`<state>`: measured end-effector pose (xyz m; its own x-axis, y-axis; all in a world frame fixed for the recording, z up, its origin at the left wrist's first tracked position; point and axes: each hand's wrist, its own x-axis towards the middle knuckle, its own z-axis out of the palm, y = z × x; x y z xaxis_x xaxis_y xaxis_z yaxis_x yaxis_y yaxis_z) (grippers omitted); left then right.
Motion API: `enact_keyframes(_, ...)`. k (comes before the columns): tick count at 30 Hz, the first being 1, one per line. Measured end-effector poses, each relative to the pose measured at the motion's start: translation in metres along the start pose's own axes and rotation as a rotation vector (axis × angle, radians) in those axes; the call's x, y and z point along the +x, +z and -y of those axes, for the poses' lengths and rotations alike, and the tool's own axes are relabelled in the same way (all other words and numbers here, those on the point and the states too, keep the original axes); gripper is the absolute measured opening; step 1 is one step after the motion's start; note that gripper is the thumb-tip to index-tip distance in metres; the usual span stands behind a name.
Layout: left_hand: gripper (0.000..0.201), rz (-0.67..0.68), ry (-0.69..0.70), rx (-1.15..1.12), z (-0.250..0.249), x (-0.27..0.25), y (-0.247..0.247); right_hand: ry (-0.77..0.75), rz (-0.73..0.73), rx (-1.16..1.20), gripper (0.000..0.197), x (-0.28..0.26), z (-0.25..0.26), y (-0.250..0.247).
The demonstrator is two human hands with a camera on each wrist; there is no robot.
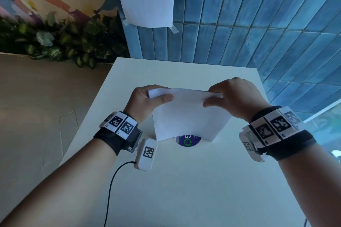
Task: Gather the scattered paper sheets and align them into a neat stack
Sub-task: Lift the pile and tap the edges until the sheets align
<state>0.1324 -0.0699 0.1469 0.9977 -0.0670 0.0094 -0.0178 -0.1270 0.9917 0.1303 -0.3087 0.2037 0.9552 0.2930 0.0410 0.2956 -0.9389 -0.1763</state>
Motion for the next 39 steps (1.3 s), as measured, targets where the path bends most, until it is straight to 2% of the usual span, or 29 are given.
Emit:
enact_keyframes(2, 0.013, -0.015, 0.004, -0.002, 0.000, 0.003, -0.002, 0.034, -0.018, 0.121, 0.027, -0.004, -0.017, 0.000)
enact_keyframes(5, 0.014, -0.018, 0.012, -0.032, 0.000, 0.005, -0.002, 0.100, -0.089, 0.384, 0.018, -0.011, -0.038, 0.004)
enact_keyframes(9, 0.015, -0.020, 0.010, -0.060, 0.004, 0.008, -0.002, 0.191, -0.276, 0.710, 0.011, -0.019, -0.053, 0.023)
enact_keyframes(12, 0.019, -0.042, 0.022, -0.060, 0.007, 0.009, 0.002, 0.199, -0.352, 0.980, 0.015, -0.021, -0.052, 0.044)
enact_keyframes(14, 0.017, -0.086, 0.035, -0.048, 0.009, 0.008, 0.006, 0.203, -0.351, 1.179, 0.025, -0.021, -0.046, 0.060)
enact_keyframes(16, 0.014, -0.162, 0.044, -0.016, 0.012, 0.007, 0.009, 0.209, -0.344, 1.280, 0.033, -0.020, -0.041, 0.074)
enact_keyframes(19, 0.021, -0.270, 0.056, -0.007, 0.020, 0.006, 0.013, 0.209, -0.355, 1.344, 0.013, -0.019, -0.031, 0.084)
enact_keyframes(28, 0.030, -0.251, 0.008, -0.004, 0.057, -0.015, 0.034, 0.265, -0.376, 1.255, 0.042, -0.017, -0.025, 0.105)
enact_keyframes(39, 0.033, -0.285, 0.106, 0.035, 0.064, -0.012, 0.036, 0.331, -0.441, 1.154, 0.037, -0.023, -0.022, 0.121)
